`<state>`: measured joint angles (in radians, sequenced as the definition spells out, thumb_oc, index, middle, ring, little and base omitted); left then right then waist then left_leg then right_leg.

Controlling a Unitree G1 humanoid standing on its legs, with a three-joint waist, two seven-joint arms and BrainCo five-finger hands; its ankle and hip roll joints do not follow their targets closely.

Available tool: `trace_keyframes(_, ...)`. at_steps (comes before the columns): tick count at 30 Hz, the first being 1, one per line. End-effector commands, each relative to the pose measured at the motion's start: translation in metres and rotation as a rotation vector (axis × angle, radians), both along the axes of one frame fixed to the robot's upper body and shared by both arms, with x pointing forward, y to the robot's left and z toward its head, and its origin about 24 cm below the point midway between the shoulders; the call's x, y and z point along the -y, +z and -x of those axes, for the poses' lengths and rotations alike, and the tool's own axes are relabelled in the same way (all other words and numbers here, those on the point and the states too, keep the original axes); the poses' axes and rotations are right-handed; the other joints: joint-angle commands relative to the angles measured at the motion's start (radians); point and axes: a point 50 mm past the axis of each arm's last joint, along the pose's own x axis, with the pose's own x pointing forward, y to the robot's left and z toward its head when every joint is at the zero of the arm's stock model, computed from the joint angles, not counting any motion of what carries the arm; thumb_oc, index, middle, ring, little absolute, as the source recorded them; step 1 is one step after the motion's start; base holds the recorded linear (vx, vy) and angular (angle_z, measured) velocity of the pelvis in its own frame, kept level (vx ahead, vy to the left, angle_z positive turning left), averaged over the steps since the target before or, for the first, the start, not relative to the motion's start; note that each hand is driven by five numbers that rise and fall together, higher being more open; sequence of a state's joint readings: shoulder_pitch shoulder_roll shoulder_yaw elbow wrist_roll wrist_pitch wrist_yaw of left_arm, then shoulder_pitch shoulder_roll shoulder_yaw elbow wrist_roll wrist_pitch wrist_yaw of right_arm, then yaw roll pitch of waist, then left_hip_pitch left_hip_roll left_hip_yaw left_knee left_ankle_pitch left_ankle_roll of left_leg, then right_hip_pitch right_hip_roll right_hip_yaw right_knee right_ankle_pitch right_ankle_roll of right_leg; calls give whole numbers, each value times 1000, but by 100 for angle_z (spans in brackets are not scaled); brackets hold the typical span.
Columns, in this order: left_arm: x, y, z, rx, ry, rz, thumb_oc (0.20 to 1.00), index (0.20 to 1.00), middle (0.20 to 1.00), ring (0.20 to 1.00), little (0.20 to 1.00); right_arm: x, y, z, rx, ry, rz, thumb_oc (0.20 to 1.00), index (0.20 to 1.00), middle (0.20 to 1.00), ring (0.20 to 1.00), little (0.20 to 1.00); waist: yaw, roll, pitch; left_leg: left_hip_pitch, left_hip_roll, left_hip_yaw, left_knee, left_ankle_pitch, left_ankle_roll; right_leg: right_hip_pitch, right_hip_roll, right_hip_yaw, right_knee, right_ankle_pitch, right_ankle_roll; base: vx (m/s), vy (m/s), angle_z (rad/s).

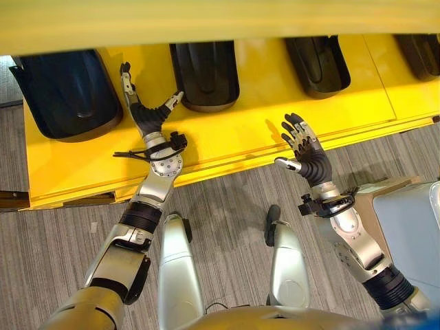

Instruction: Move parts from the plastic box to the shelf.

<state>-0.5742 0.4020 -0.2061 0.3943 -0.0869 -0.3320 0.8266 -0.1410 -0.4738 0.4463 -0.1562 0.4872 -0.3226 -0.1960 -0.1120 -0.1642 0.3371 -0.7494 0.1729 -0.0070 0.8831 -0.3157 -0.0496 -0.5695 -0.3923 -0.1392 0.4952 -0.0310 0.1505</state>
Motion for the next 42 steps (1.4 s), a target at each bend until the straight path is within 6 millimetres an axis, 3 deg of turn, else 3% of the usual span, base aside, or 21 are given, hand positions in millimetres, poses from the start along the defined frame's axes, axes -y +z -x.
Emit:
trace_keyframes(1,14,3,-2,6,-70,-86,1000,1000,1000,1000,1000,9,21,0,121,-12,-36,1000,1000,1000,1000,1000,27,25,-12,47,-27,-2,-104,51,32,-67,9,14,197,-115,-42,0,0,0)
trace_keyframes(13,5,-8,0,-48,-44,-137,1000,1000,1000,1000,1000,11,20,1,122,-17,-29,1000,1000,1000,1000,1000,26,34,-16,36,-24,-1,-96,48,33,-81,10,17,213,-124,-45,1,0,0)
trace_keyframes(31,-32,-20,18,-62,84,-92,1000,1000,1000,1000,1000,17,16,3,105,-34,-17,1000,1000,1000,1000,1000,45,44,-15,33,-29,-3,-88,44,34,-79,8,14,222,-130,-47,1,0,0)
trace_keyframes(42,-37,-23,23,-71,100,-92,1000,1000,1000,1000,1000,19,15,3,98,-36,-11,1000,1000,1000,1000,1000,49,46,-15,29,-31,-5,-86,44,34,-82,9,15,228,-132,-47,0,0,0)
